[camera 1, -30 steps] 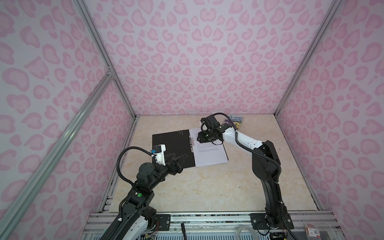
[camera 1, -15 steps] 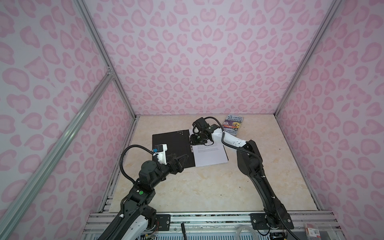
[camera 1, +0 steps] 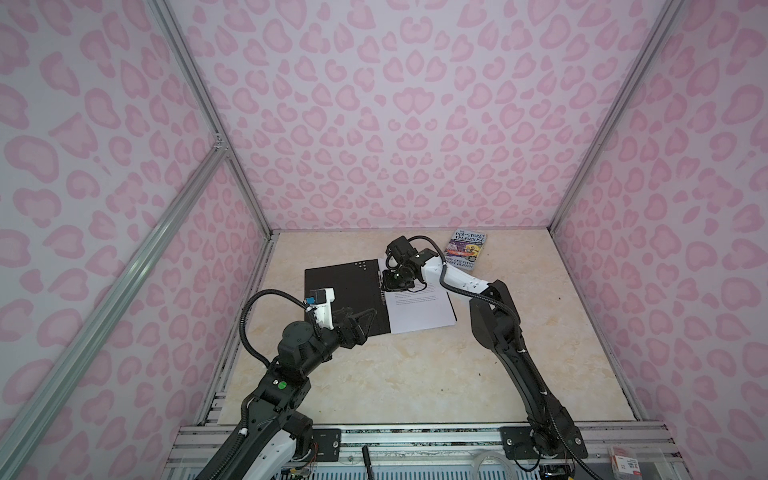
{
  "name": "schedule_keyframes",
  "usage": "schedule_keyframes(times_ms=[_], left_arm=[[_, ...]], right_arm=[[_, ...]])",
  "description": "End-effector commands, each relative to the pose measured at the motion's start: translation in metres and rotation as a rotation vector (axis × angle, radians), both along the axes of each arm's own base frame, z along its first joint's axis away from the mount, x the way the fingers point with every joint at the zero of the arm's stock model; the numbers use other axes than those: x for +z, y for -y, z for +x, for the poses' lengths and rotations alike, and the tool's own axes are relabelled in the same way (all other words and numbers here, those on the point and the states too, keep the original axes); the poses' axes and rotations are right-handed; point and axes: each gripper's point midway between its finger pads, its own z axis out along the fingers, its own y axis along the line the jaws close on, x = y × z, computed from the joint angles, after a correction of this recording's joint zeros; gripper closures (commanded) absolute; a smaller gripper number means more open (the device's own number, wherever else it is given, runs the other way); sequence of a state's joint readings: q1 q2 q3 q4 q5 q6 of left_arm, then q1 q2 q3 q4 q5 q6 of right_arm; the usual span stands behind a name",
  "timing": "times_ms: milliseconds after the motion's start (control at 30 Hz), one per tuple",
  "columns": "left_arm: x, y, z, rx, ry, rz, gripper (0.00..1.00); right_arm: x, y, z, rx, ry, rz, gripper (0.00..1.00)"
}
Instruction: Put the files into the folder
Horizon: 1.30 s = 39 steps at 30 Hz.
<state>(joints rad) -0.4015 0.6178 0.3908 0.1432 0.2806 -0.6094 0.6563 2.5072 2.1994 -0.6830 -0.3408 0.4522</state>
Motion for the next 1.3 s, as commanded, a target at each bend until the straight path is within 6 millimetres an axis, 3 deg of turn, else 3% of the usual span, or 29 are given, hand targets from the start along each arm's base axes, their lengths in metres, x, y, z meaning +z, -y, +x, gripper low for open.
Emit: schedule_keyframes(times_ms=[0,400,733,1067,1267], left_arm=[[0.01,0.001,0.0,-0.005,0.024,-0.015,0.03],[0.01,0.001,0.0,-0.005,0.025,-0.016,0.03],[0.009,0.001,0.001,-0.004,0.02,-0.014,0.03],[0.007,0.002,0.002,-0.005,0.011,-0.01,0.03],[0.006,0.002,0.003,-0.004,0.007,-0.01,0.03]], right_arm=[[-0.008,-0.001,-0.003,0.004,-0.022,-0.001,0.71],[-0.006,-0.003,-0.005,-0.003,-0.038,0.018,0.8],[0.009,0.003,-0.015,-0.068,-0.009,0.039,0.86],[0.032,0.018,-0.04,-0.15,0.021,0.119,0.88],[0.035,0.027,-0.065,-0.176,0.024,0.149,0.88]])
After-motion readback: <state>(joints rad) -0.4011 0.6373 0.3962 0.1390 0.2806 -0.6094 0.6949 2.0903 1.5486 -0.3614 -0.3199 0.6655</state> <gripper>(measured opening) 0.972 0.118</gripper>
